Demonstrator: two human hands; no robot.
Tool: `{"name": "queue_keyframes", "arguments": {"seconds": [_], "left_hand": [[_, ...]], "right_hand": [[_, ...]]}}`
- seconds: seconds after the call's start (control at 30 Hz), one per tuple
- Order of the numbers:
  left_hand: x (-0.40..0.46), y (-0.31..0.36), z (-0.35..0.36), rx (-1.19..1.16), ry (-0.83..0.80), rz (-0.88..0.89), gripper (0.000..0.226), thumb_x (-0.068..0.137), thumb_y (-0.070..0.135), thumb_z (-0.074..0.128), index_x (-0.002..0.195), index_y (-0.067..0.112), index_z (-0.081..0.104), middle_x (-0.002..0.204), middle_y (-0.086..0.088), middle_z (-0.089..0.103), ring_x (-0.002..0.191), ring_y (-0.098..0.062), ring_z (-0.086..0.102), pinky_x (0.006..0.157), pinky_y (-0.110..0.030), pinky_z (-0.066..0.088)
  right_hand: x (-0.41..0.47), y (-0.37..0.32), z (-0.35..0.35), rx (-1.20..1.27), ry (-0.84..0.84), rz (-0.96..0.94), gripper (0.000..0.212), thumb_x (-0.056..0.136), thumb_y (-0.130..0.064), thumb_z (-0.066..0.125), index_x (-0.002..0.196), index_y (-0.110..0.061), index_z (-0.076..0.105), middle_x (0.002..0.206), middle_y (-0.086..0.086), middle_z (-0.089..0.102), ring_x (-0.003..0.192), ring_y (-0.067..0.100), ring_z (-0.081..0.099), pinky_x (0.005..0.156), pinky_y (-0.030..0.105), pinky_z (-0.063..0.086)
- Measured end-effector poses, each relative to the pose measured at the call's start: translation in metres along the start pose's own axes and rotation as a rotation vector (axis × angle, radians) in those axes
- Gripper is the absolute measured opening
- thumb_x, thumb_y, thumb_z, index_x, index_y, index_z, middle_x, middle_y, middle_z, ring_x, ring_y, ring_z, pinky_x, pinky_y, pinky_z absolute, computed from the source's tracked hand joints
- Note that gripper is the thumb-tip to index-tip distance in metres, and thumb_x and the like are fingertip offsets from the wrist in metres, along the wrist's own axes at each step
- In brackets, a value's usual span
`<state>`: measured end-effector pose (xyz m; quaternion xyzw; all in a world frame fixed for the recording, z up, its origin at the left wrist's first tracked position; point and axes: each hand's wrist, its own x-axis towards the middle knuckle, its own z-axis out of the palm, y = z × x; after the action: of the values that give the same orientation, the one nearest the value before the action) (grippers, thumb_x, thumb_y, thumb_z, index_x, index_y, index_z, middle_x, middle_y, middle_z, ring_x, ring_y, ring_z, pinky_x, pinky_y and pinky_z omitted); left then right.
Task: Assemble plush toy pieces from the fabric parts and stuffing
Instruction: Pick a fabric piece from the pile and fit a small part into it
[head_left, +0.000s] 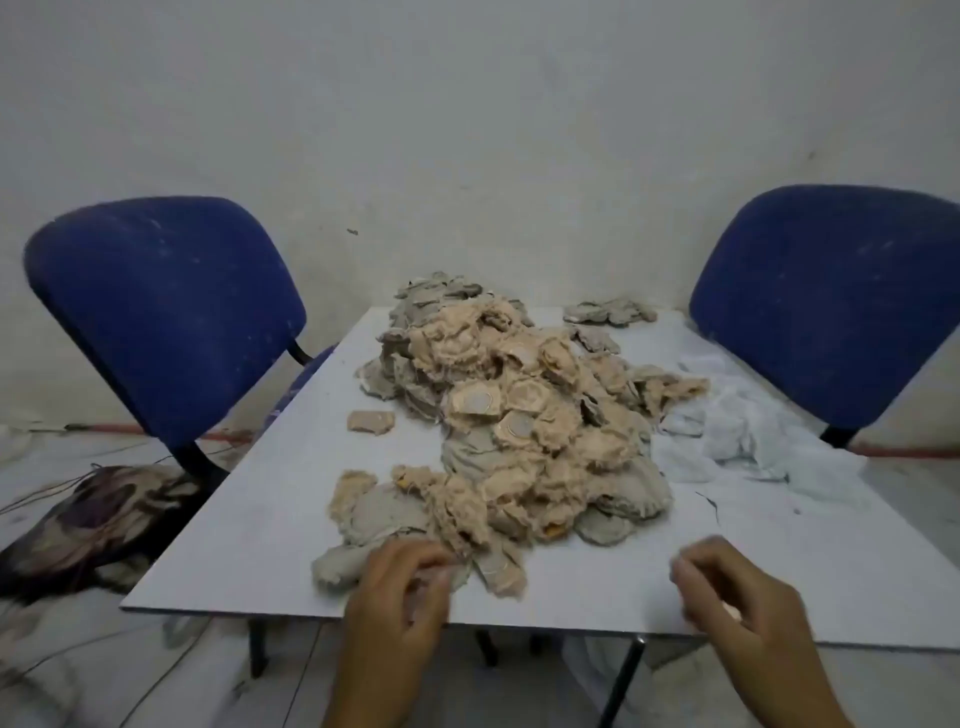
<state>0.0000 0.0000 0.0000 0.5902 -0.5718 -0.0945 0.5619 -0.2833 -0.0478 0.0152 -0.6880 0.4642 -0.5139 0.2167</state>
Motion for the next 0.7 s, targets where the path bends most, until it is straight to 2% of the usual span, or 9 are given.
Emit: {"name": "queue_keyframes", "arguments": {"seconds": [0.03, 0.1, 0.17, 0.23, 0.3, 0.4, 0.57, 0.63, 0.7], "left_hand": [[0.014, 0.003, 0.014, 0.022, -0.054, 0.065, 0.012, 0.088, 0.022, 0.063, 0.092, 0.032, 0.068, 0.099, 0.019, 0.059, 0.097, -0.002, 0.057, 0.08, -0.017, 0.046], [0.036, 0.012, 0.039, 0.125, -0.179, 0.125, 0.02, 0.089, 0.017, 0.066, 0.107, 0.026, 0.067, 0.112, 0.015, 0.052, 0.108, -0.005, 0.048, 0.09, -0.016, 0.042], [0.047, 0.016, 0.06, 0.203, -0.301, 0.08, 0.036, 0.088, 0.016, 0.067, 0.122, 0.027, 0.062, 0.124, 0.008, 0.046, 0.118, -0.011, 0.04, 0.1, -0.02, 0.036], [0.048, 0.009, 0.065, 0.243, -0.361, 0.029, 0.044, 0.09, 0.02, 0.066, 0.131, 0.029, 0.057, 0.132, 0.003, 0.044, 0.124, -0.016, 0.037, 0.106, -0.028, 0.036], [0.048, -0.004, 0.068, 0.271, -0.361, 0.048, 0.043, 0.091, 0.021, 0.066, 0.132, 0.028, 0.058, 0.132, 0.001, 0.048, 0.123, -0.018, 0.04, 0.105, -0.028, 0.036], [0.048, -0.014, 0.073, 0.244, -0.294, 0.062, 0.036, 0.09, 0.023, 0.069, 0.125, 0.026, 0.063, 0.123, 0.004, 0.054, 0.115, -0.014, 0.045, 0.094, -0.019, 0.034], [0.045, -0.01, 0.075, 0.276, -0.254, 0.04, 0.019, 0.085, 0.02, 0.072, 0.101, 0.024, 0.064, 0.1, 0.011, 0.056, 0.1, -0.015, 0.049, 0.079, -0.025, 0.038], [0.045, -0.007, 0.074, 0.239, -0.245, 0.013, 0.02, 0.085, 0.02, 0.073, 0.102, 0.024, 0.063, 0.098, 0.013, 0.055, 0.1, -0.015, 0.051, 0.08, -0.031, 0.046], [0.044, -0.005, 0.074, 0.249, -0.247, 0.027, 0.029, 0.084, 0.02, 0.073, 0.109, 0.028, 0.062, 0.104, 0.013, 0.057, 0.104, -0.014, 0.05, 0.085, -0.031, 0.046]], "right_hand": [[0.019, 0.001, 0.017, 0.003, -0.092, -0.058, 0.009, 0.093, -0.033, 0.067, 0.084, -0.033, 0.065, 0.072, -0.007, 0.064, 0.061, 0.007, 0.059, 0.055, 0.02, 0.047], [0.051, -0.006, 0.044, -0.107, -0.234, -0.168, 0.025, 0.092, -0.021, 0.069, 0.097, -0.044, 0.06, 0.09, -0.014, 0.063, 0.079, 0.004, 0.06, 0.065, 0.014, 0.045], [0.067, -0.003, 0.067, -0.225, -0.411, -0.215, 0.032, 0.092, -0.023, 0.068, 0.118, -0.037, 0.057, 0.107, -0.011, 0.056, 0.091, 0.003, 0.054, 0.076, 0.019, 0.048], [0.066, 0.004, 0.079, -0.308, -0.507, -0.224, 0.041, 0.093, -0.029, 0.065, 0.132, -0.031, 0.051, 0.117, -0.01, 0.048, 0.098, 0.005, 0.051, 0.078, 0.024, 0.049], [0.062, 0.018, 0.084, -0.301, -0.491, -0.236, 0.043, 0.093, -0.029, 0.065, 0.134, -0.03, 0.05, 0.119, -0.011, 0.048, 0.1, 0.004, 0.051, 0.079, 0.02, 0.048], [0.061, 0.032, 0.086, -0.267, -0.386, -0.252, 0.036, 0.091, -0.028, 0.069, 0.126, -0.028, 0.059, 0.114, -0.015, 0.054, 0.097, 0.0, 0.051, 0.08, 0.008, 0.039], [0.059, 0.026, 0.084, -0.262, -0.3, -0.228, 0.012, 0.087, -0.014, 0.074, 0.098, -0.017, 0.073, 0.1, -0.007, 0.069, 0.094, 0.01, 0.059, 0.08, 0.018, 0.04], [0.058, 0.024, 0.078, -0.216, -0.252, -0.218, 0.013, 0.087, -0.012, 0.073, 0.097, -0.019, 0.074, 0.1, -0.01, 0.069, 0.096, 0.008, 0.06, 0.083, 0.018, 0.043], [0.056, 0.02, 0.073, -0.169, -0.194, -0.221, 0.015, 0.087, -0.012, 0.072, 0.098, -0.022, 0.072, 0.097, -0.017, 0.064, 0.095, 0.007, 0.057, 0.082, 0.022, 0.046]]}}
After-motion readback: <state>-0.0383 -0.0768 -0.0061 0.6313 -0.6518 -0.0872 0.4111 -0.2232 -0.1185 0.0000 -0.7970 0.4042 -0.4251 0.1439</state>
